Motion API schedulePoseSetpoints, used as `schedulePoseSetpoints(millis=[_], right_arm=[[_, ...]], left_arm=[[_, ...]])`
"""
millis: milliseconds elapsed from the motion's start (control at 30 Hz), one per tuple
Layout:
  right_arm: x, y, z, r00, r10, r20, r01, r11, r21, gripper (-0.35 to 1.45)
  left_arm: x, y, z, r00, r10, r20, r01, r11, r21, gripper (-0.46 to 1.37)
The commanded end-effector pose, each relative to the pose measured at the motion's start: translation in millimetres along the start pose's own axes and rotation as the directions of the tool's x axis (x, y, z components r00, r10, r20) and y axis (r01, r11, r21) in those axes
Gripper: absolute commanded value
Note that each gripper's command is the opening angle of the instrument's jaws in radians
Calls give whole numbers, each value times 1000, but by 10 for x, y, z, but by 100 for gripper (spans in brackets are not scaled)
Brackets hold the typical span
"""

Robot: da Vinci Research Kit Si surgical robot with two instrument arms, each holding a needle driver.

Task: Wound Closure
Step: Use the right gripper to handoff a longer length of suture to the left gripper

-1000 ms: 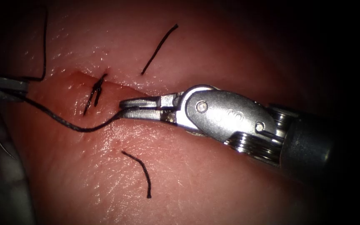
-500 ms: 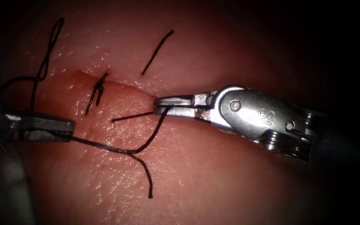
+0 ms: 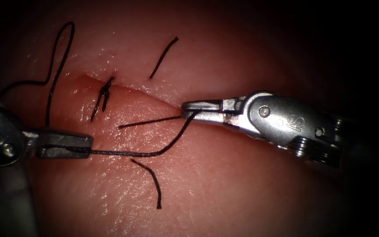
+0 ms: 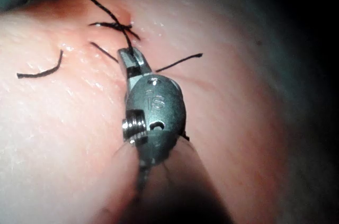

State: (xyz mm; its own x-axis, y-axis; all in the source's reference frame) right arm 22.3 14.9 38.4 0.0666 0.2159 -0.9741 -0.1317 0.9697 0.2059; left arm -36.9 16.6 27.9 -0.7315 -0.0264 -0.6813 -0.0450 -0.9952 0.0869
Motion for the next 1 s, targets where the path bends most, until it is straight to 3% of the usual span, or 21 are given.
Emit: schedulePoseSetpoints(millis=[33, 367, 533, 700, 800, 1000], right_arm=[[0, -2, -1, 1000, -2, -1, 2, 1000, -5, -35], [-8, -14, -10, 1000, -26, 0, 26, 1000, 8, -35], [-13, -14, -14, 999, -37, 14, 36, 999, 20, -35], [-17, -22, -21, 999, -45, 17, 44, 998, 33, -35], [-20, -30, -25, 998, -52, 24, 51, 998, 41, -35], [-20, -34, -31, 998, -55, 25, 54, 997, 46, -35]], left_arm=[[-1, -1, 1, 1000, 0, 1, 0, 1000, 4, 78], [-21, -18, 7, 998, -23, 61, 20, 999, 46, 113], [-18, -26, 4, 998, -30, 59, 28, 999, 44, 116], [-22, -41, 4, 997, -36, 70, 33, 998, 47, 103], [-31, -53, 8, 995, -37, 94, 31, 998, 63, 83], [-48, -65, 19, 994, -32, 107, 24, 997, 77, 72]])
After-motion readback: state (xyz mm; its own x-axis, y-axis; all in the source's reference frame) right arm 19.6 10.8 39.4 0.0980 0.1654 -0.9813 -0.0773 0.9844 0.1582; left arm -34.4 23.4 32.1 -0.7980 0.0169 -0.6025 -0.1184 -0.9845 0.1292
